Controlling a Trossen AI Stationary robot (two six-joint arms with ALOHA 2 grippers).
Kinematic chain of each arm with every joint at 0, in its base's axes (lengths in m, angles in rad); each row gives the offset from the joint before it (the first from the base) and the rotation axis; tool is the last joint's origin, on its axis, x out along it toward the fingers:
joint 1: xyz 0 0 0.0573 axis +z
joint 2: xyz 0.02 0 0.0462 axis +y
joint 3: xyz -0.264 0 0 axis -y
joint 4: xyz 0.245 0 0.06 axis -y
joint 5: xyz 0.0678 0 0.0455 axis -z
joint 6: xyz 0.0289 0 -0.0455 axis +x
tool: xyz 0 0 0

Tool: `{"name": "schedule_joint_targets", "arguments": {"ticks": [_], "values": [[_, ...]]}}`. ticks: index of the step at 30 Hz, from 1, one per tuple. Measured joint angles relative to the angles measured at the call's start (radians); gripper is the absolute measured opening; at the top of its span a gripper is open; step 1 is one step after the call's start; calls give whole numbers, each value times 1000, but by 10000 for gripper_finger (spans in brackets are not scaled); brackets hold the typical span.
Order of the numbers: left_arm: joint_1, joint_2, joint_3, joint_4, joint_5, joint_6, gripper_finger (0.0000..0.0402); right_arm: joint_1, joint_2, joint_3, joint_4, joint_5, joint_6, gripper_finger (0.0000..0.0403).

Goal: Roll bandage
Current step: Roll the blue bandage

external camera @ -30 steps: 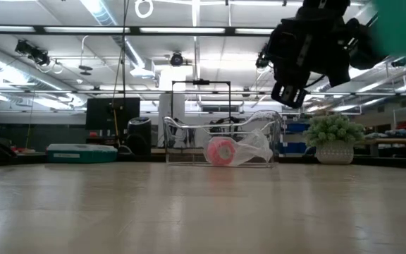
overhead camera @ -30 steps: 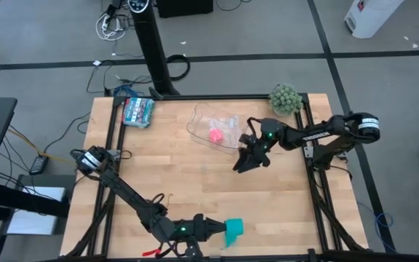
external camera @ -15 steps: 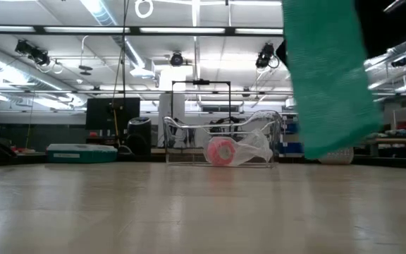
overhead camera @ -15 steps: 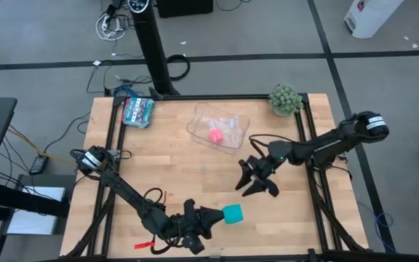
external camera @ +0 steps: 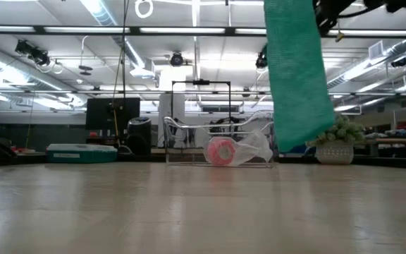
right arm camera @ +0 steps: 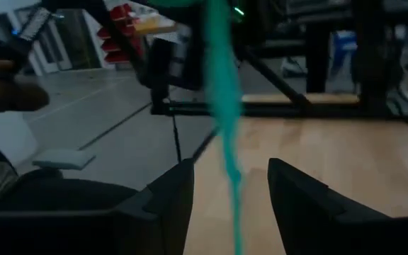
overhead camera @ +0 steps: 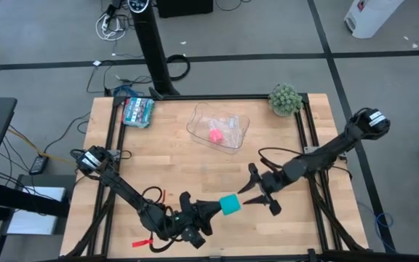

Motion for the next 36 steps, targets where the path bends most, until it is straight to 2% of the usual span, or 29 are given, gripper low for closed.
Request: {"name": "schedule_joint_targets", "arguments": {"ticks": [4, 13, 19, 22, 24, 27, 28, 33, 36], "values": [[9, 0, 0, 8, 6, -40, 14, 36, 12, 0, 10, 101, -50, 176], [48, 0, 0, 9, 15, -75, 14, 36, 149, 1, 138, 151, -66, 175], [70, 0, 0, 34, 87, -123, 14, 36, 242, 1, 221, 215, -73, 173], [78, 0, 0, 33, 109, -153, 14, 36, 277, 1, 244, 251, -118, 155], [82, 0, 0, 33, 120, -172, 14, 33, 279, 1, 240, 283, -149, 120], [82, 0, 0, 33, 125, -179, 14, 15, 232, 0, 153, 305, -214, 34], [81, 0, 0, 32, 127, -184, 14, 6, 203, 0, 115, 308, -241, 18], [72, 0, 0, 32, 143, -249, 14, -59, 45, 0, -151, 474, -248, 5], [65, 0, 0, 32, 143, -251, 14, -99, -50, 0, -256, 491, -242, 2]]}}
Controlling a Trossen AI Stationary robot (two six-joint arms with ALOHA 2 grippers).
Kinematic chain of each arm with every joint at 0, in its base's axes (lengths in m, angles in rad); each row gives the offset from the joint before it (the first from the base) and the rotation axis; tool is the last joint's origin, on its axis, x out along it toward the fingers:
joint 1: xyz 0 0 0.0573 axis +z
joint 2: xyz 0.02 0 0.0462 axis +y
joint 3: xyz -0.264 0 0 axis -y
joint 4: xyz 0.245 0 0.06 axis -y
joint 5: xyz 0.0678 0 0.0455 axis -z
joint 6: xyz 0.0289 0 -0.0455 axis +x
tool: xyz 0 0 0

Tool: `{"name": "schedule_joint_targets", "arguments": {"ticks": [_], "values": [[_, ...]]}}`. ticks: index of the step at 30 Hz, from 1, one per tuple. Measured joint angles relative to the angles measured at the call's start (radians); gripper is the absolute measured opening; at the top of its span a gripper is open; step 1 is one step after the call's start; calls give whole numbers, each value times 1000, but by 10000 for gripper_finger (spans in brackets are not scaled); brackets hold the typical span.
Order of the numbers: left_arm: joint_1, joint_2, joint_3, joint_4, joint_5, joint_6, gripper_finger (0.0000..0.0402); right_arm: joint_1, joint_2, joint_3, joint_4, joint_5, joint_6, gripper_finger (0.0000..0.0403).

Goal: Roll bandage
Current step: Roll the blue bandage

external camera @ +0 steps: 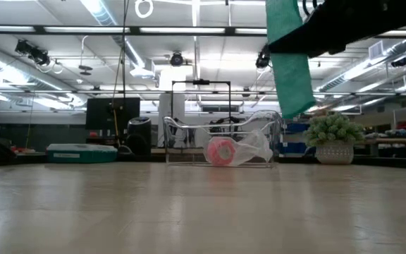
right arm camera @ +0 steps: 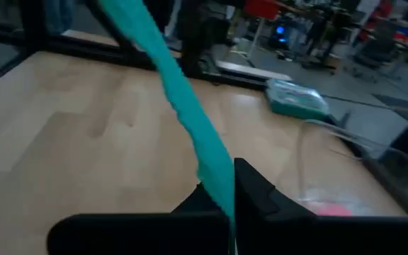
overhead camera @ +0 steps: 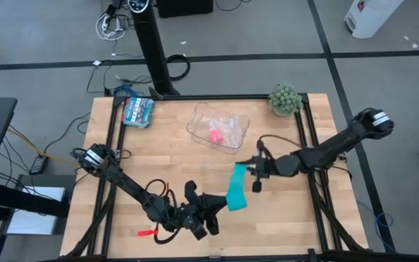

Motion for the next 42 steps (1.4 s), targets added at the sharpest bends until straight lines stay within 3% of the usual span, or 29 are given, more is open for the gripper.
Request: {"name": "schedule_joint_targets", "arguments": {"ticks": [5, 12, 28, 42], "values": [[-9, 0, 13, -4, 11, 0, 14, -79, -127, 0, -146, 32, 3, 1], [-16, 0, 40, -2, 16, 50, 14, -133, -129, 0, -244, -129, 73, 0], [28, 1, 40, 2, 24, 120, 14, 134, 92, 0, 142, -139, 114, 0], [130, 1, 39, -2, 26, 321, 14, 352, 216, 4, 356, 71, 112, 0]]}}
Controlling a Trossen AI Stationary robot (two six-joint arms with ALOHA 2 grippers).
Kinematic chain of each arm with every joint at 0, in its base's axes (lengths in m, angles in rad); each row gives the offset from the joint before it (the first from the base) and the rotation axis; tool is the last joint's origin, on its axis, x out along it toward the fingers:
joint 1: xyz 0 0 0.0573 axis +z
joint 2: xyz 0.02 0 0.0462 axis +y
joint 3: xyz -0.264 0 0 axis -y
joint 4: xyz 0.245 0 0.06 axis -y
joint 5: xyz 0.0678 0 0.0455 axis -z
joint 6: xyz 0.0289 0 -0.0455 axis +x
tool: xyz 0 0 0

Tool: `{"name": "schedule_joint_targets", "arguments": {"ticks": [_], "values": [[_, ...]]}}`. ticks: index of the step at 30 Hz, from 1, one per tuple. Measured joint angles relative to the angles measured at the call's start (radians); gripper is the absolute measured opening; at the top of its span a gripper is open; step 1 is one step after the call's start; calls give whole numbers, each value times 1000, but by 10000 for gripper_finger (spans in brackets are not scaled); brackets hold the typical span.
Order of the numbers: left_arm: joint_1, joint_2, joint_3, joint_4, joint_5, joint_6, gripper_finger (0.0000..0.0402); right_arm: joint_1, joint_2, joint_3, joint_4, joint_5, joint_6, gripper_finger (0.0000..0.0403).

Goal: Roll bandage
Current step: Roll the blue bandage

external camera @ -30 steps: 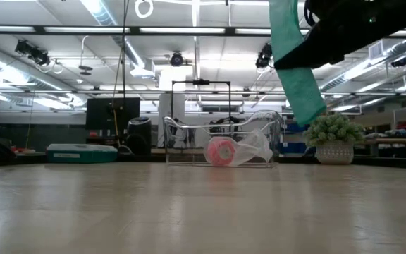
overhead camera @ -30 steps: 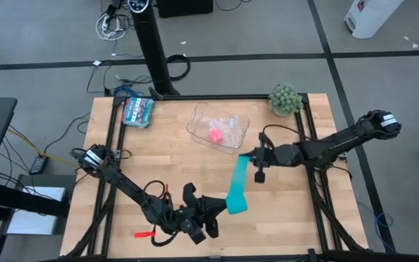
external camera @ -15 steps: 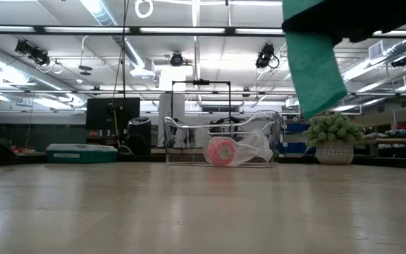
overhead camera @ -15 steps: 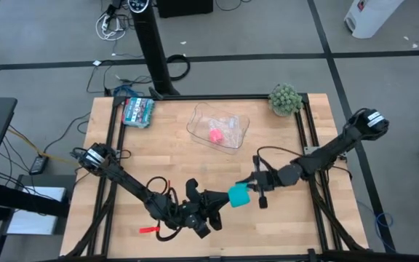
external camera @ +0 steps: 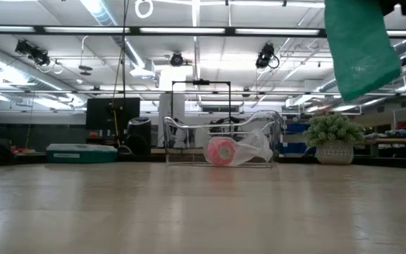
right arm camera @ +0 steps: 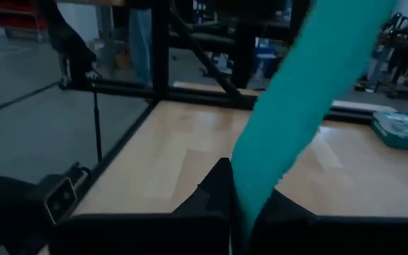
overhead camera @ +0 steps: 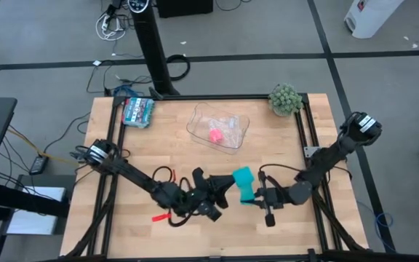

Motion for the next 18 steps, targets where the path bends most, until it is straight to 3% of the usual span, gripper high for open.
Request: {"name": "schedule_joint_targets", "arguments": {"ticks": [10, 18], "values": [[45, 0, -1, -233, 3, 6, 14, 96, -5, 130, -86, 36, -24, 0], [36, 0, -2, -323, 4, -49, 11, 148, -11, 270, -222, 16, 19, 0]]}}
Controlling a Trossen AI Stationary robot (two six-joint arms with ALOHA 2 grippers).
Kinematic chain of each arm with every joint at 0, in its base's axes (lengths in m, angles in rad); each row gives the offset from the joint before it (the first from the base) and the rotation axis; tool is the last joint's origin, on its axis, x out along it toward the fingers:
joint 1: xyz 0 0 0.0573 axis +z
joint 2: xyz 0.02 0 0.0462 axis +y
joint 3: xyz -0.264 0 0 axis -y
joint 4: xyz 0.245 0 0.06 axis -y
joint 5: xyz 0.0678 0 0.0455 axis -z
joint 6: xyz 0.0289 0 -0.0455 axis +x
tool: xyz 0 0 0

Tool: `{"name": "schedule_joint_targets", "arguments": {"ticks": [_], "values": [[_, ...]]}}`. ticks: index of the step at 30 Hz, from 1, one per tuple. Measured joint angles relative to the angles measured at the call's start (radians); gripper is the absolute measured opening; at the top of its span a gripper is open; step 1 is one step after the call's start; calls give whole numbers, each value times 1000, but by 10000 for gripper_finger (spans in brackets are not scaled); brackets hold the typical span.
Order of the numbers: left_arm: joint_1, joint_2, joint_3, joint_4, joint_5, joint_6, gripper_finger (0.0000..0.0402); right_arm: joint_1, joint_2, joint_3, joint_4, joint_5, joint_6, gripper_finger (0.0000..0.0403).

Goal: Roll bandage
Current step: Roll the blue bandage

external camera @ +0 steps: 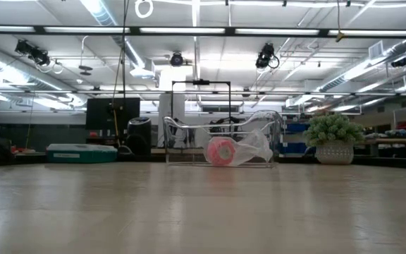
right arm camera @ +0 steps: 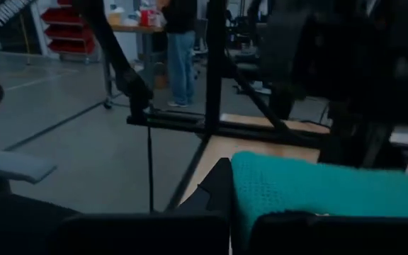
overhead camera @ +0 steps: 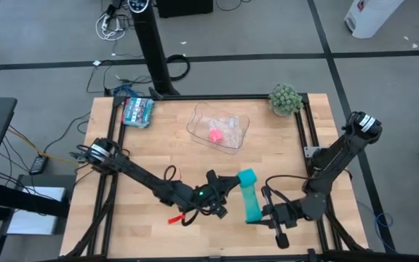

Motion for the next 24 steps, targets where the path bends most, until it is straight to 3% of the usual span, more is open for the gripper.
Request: {"name": "schedule_joint_targets", "arguments": {"ticks": [9, 14, 24], "values": [[-35, 0, 0, -143, 30, -163, 9, 20, -28, 109, -27, 0, -107, 0], [-57, 0, 0, -197, 68, -270, 9, -30, -54, 110, -14, -1, -130, 7], [-118, 23, 0, -200, 145, -329, 8, -167, -58, 110, -14, 0, -28, 104]]}}
